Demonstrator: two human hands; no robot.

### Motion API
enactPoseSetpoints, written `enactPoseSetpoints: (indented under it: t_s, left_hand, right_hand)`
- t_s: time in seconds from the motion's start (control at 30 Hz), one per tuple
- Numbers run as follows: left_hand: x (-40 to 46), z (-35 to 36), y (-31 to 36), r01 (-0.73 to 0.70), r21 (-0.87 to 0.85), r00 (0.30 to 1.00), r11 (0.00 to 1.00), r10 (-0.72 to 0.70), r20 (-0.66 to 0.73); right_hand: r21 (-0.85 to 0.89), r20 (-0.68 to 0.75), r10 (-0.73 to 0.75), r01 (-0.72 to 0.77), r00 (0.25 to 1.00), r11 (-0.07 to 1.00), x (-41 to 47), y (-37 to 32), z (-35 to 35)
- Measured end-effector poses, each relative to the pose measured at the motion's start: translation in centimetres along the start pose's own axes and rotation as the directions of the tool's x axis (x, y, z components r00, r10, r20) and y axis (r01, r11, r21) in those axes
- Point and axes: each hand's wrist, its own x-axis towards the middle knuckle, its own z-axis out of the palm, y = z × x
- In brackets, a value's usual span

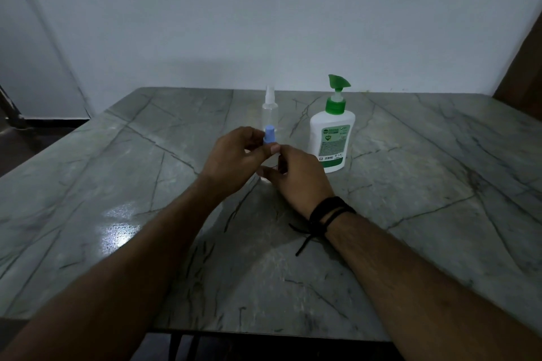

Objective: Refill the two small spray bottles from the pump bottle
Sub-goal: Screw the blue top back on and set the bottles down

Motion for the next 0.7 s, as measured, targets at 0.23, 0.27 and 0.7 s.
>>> enactPoseSetpoints:
  t_s: [0.23, 0.27, 0.7]
  left_hand:
    - [-0.9, 1.0, -0.1, 0.006, -0.076, 0.999, 0.997, -0.01, -0.052]
    - [-1.0, 1.0, -0.2, 0.011, -0.089, 0.999, 0.996, -0.016, -0.052]
    - [-1.2, 0.4, -1.1, 0.001, -0.097, 0.993, 0.995, -0.012, -0.117]
  right_hand:
    - [-0.051, -0.331, -0.184, 0.177, 0.926, 0.983, -0.4, -0.9, -5.2]
    - [-0.065, -0.458, -0.223, 0.218, 0.861, 0.974, -0.2, -0.6, -6.3]
    - [0.307, -0.118, 0.154, -0.112, 0.981, 0.945, 1.1, 8.2, -6.7]
